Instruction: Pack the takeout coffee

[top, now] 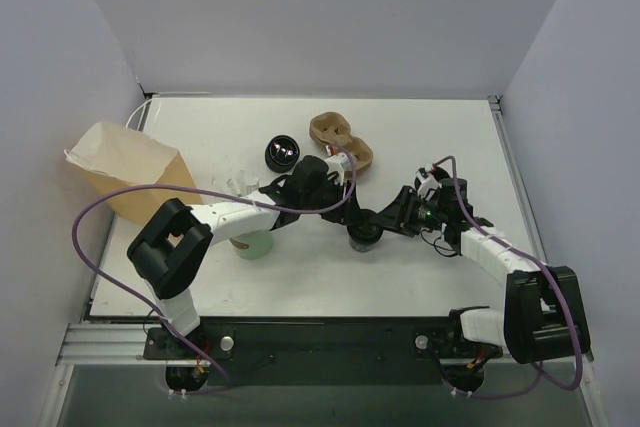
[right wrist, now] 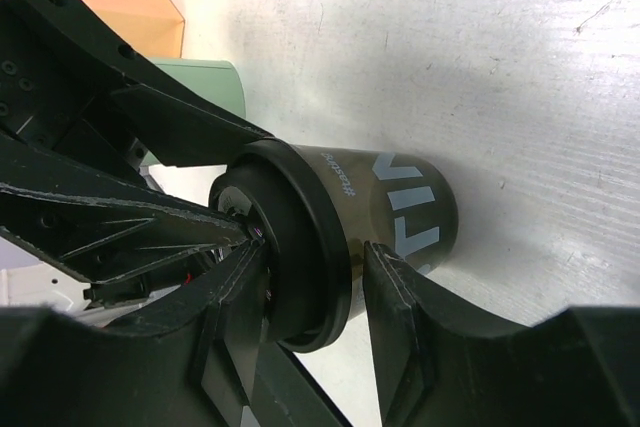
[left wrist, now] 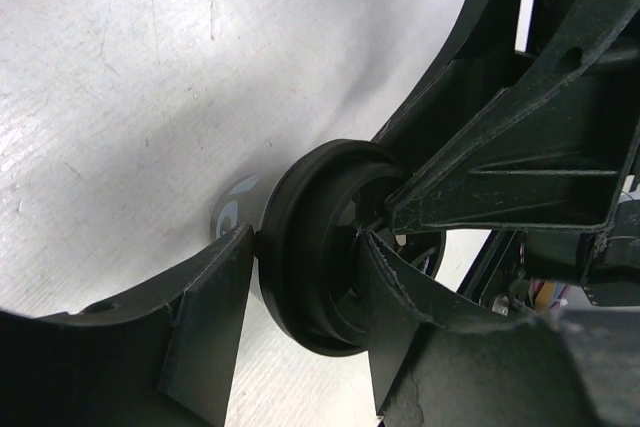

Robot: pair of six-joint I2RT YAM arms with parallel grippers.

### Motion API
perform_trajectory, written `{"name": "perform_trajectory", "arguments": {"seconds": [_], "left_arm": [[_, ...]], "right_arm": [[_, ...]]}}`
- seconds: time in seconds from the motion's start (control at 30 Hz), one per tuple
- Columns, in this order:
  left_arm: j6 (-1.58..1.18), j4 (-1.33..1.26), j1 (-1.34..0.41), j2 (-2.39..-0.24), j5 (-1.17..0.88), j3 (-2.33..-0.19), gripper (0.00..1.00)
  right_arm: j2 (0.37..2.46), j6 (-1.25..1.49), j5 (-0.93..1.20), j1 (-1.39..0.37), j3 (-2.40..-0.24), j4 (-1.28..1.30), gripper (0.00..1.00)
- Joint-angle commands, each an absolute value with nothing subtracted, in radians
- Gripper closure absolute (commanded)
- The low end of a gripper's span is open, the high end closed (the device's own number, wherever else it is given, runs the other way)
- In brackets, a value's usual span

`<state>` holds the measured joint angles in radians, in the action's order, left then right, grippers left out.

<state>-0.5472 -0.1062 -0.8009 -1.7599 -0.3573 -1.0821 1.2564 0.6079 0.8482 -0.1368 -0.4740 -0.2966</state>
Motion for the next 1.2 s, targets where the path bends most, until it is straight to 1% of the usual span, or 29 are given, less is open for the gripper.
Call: {"name": "perform_trajectory", "arguments": {"seconds": [0.0,0.23,0.33,0.47,0.7,0.97,1.17], "left_arm": [[-0.503,0.043,-0.796,-1.758,-0.403,-1.161,0.44],[-0.489,0.078,-0.761,-1.727,-0.448,-1.216,0.44],[-0.474,0.1,-0.738,-1.709,-0.462,-1.226,0.41],[-0.442,0.135,-0.716,-1.692,-0.427,-1.218,0.41],[-0.428,0.132,-0.715,-1.703,-0.405,-1.174,0.43],[-0.465,0.046,-0.715,-1.732,-0.428,-1.121,0.43],[-0.491,0.015,-0.721,-1.746,-0.411,-1.05,0.47]], "right_arm": [[1.272,0.509,0.715,-0.153,-0.452,-0.057,0.65],[1.27,0.494,0.684,-0.153,-0.472,-0.006,0.65],[1.266,0.494,0.68,-0.153,-0.477,-0.005,0.66],[1.262,0.488,0.673,-0.153,-0.491,0.025,0.66],[1.255,0.489,0.669,-0.153,-0.499,0.038,0.66],[1.255,0.492,0.667,-0.155,-0.502,0.038,0.66],[1.255,0.508,0.652,-0.155,-0.491,0.025,0.66]]}}
